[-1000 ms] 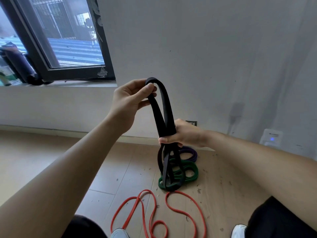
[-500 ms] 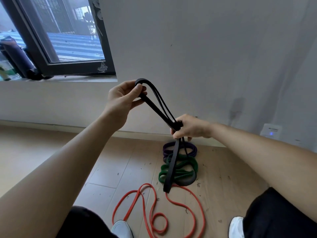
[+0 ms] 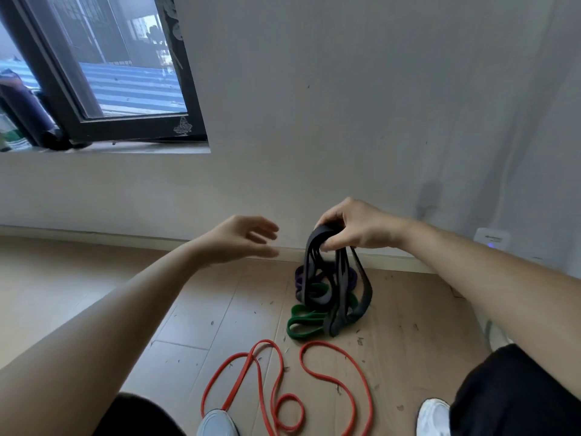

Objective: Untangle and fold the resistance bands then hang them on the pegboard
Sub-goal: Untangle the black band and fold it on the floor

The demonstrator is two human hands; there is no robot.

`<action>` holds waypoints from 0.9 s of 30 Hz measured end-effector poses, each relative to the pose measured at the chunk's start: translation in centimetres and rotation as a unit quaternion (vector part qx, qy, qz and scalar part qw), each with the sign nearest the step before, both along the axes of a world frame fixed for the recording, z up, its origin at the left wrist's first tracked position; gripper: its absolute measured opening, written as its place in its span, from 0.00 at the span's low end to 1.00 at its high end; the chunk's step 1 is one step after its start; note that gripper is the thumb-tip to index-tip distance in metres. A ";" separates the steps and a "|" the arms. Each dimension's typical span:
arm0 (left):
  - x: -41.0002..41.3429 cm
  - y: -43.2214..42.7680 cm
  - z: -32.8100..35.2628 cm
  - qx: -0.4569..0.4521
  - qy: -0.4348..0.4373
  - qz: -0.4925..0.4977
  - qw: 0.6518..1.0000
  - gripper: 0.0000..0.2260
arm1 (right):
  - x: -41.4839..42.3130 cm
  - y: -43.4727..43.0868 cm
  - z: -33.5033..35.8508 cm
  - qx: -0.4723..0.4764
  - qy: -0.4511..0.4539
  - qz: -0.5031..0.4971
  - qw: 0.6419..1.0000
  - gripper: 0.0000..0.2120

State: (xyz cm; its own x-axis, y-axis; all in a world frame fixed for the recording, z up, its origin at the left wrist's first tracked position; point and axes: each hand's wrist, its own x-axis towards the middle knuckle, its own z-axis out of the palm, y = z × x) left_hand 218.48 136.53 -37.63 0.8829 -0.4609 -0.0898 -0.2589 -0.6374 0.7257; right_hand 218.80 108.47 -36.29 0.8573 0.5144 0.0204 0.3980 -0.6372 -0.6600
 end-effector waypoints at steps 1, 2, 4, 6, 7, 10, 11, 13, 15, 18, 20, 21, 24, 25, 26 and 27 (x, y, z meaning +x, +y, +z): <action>-0.2 -1.2 0.3 -0.012 -0.012 -0.011 1.000 0.24 | -0.2 0.2 0.0 -0.028 -0.009 0.001 1.000 0.13; -0.4 -2.4 0.5 -0.020 -0.023 -0.022 0.999 0.25 | -0.3 0.4 0.0 -0.044 -0.012 -0.003 0.999 0.16; -0.8 -4.5 0.3 -0.013 -0.044 -0.041 0.998 0.25 | -0.3 0.6 0.1 -0.042 -0.007 -0.015 0.999 0.21; -1.0 -6.0 -0.2 0.003 -0.072 -0.049 0.996 0.23 | -0.3 0.7 0.3 -0.026 0.000 -0.018 0.999 0.24; -1.1 -6.4 -0.4 0.006 -0.090 -0.051 0.995 0.20 | -0.4 0.8 0.3 -0.021 0.005 -0.015 1.000 0.25; -1.1 -7.0 0.0 0.021 -0.148 -0.049 0.988 0.10 | -0.7 0.9 0.6 -0.019 0.011 -0.004 1.000 0.26; -1.0 -6.9 0.2 0.026 -0.159 -0.048 0.986 0.09 | -0.7 0.9 0.7 -0.024 0.010 0.000 1.000 0.26; -0.8 -6.6 0.7 0.017 -0.168 -0.048 0.984 0.07 | -0.7 0.8 0.7 -0.025 0.011 0.005 1.000 0.21; -0.9 -6.2 1.1 -0.016 -0.165 -0.044 0.985 0.08 | -0.6 0.7 0.1 -0.015 0.026 0.018 0.999 0.14; -0.7 -5.4 1.6 -0.082 -0.153 -0.024 0.985 0.06 | -0.6 0.7 -1.5 0.000 0.052 0.024 0.998 0.07; -0.8 -4.7 1.9 -0.120 -0.142 -0.018 0.983 0.05 | -0.6 0.7 -2.2 0.043 0.071 0.004 0.997 0.07; -0.9 -4.5 2.1 -0.136 -0.136 -0.016 0.981 0.05 | -0.5 0.8 -2.3 0.060 0.076 -0.005 0.995 0.08; -1.1 -3.8 2.5 -0.193 -0.118 0.010 0.974 0.05 | -0.5 1.1 -2.0 0.061 0.082 -0.004 0.995 0.12; -1.1 -3.6 2.6 -0.206 -0.111 0.019 0.972 0.05 | -0.5 1.1 -1.8 0.056 0.081 0.000 0.995 0.13; -1.0 -3.3 2.8 -0.206 -0.104 0.027 0.973 0.05 | -0.5 1.1 -1.4 0.053 0.079 0.004 0.995 0.13; -0.9 -2.9 2.9 -0.193 -0.101 0.033 0.975 0.05 | -0.4 0.9 -1.1 0.057 0.080 0.003 0.995 0.12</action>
State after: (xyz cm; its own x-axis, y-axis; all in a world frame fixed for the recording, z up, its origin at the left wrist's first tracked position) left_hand 217.55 133.67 -34.71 0.8936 -0.3677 0.2573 -0.3885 -0.3468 0.8537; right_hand 218.38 109.35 -37.34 0.8511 0.5218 -0.0575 0.2862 -0.5530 -0.7825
